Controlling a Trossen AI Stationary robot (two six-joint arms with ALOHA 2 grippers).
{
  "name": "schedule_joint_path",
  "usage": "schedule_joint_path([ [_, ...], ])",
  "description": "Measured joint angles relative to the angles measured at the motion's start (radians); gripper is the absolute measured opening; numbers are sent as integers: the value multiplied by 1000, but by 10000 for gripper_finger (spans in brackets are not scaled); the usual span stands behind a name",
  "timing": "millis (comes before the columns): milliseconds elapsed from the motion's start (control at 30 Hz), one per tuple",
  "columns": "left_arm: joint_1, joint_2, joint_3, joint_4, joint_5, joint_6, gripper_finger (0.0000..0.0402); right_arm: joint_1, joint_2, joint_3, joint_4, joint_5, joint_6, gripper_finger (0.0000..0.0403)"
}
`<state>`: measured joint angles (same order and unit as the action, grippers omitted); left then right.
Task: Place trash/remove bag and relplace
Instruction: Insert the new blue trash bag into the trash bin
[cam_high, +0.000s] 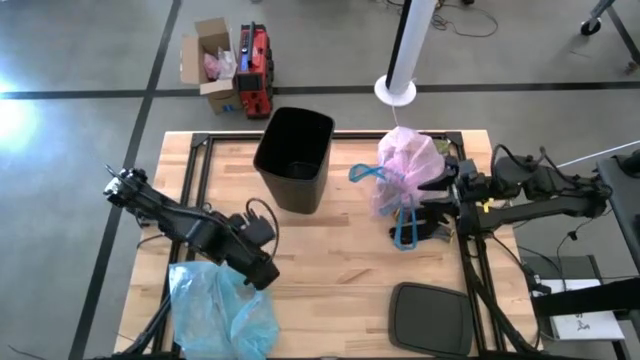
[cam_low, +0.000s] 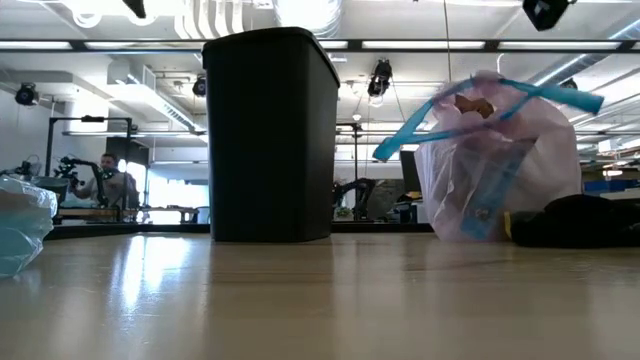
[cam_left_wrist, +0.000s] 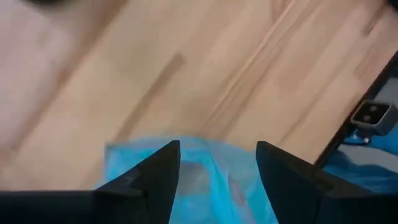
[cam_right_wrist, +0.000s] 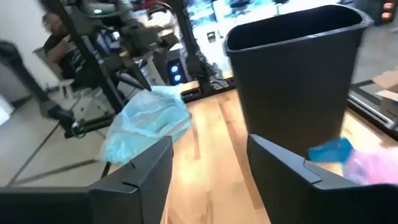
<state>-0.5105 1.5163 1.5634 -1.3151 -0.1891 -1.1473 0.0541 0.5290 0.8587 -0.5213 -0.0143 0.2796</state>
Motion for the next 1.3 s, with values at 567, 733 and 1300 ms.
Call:
schedule_joint_path([
  [567, -309, 10, -357, 345, 84, -523, 231, 215, 455, 382, 1, 156, 34, 239],
  [733, -374, 60, -417, 434, 81, -664, 252, 279, 575, 461, -12, 211, 20, 252],
  [1300, -370, 377, -275, 532, 12, -612, 192, 362, 722, 641, -77, 225, 24, 266],
])
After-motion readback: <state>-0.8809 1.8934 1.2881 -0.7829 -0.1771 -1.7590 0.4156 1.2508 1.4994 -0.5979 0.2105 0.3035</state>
